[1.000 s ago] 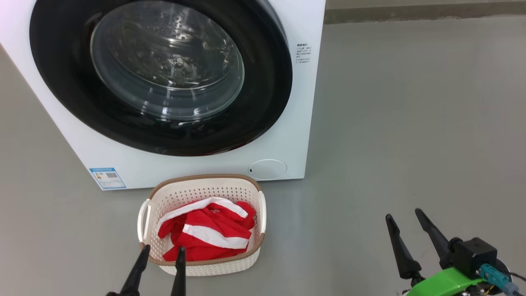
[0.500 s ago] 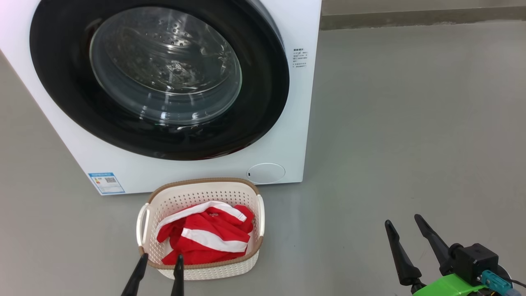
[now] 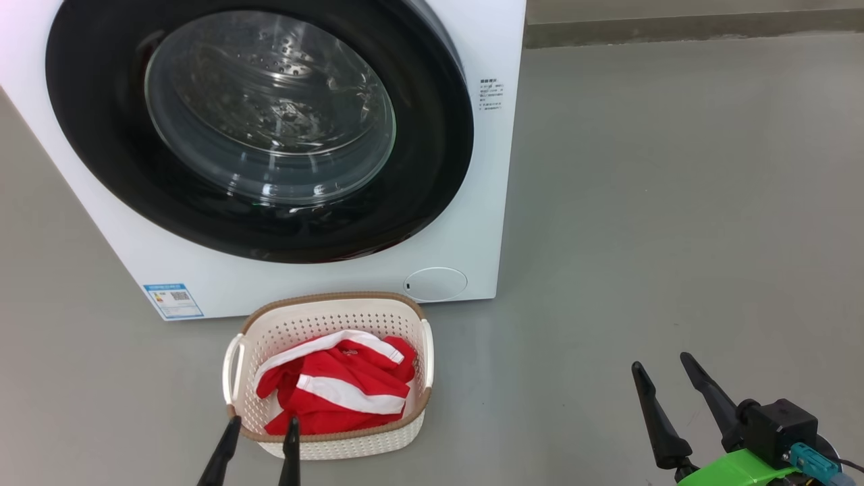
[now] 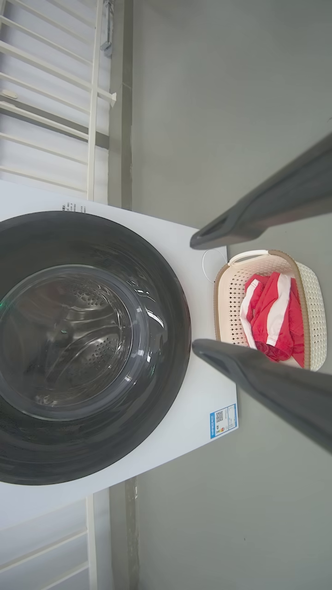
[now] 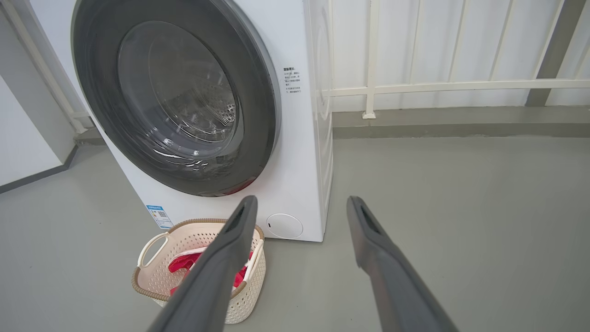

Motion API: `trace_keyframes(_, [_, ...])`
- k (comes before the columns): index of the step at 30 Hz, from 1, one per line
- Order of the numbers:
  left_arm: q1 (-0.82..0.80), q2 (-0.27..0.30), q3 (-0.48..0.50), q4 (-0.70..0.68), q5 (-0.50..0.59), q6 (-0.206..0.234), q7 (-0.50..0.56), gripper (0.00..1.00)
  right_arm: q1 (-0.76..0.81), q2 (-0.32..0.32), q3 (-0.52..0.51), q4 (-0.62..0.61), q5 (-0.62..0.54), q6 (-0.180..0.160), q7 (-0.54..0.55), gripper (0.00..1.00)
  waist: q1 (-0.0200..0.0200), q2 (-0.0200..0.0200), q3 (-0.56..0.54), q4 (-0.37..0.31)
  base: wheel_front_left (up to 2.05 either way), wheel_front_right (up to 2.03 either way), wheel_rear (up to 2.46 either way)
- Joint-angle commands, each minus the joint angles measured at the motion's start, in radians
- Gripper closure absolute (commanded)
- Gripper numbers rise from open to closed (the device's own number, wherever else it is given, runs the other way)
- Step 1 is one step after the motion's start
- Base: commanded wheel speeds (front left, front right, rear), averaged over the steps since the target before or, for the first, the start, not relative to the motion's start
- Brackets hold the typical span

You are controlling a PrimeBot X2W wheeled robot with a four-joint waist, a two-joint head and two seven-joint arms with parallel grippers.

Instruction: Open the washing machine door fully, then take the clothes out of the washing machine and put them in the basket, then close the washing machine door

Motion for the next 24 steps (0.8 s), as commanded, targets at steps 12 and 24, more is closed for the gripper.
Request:
trace_keyframes(12, [0.000, 0.003, -0.003, 0.007, -0.013, 0.003, 0.000, 1.00, 0.000, 0.001, 0.001, 0.007, 0.001, 0.000, 0.000, 1.00, 0.0000, 0.0000, -0.001, 0.001, 0.00, 0.00, 0.00])
trace_keyframes(24, [-0.006, -0.030, -0.002, 0.099, -0.088, -0.013, 0.010, 1.00, 0.017, 0.010, 0.004, 0.102, 0.078, 0.000, 0.007, 1.00, 0.0023, 0.0000, -0.001, 0.002, 0.00, 0.00, 0.00])
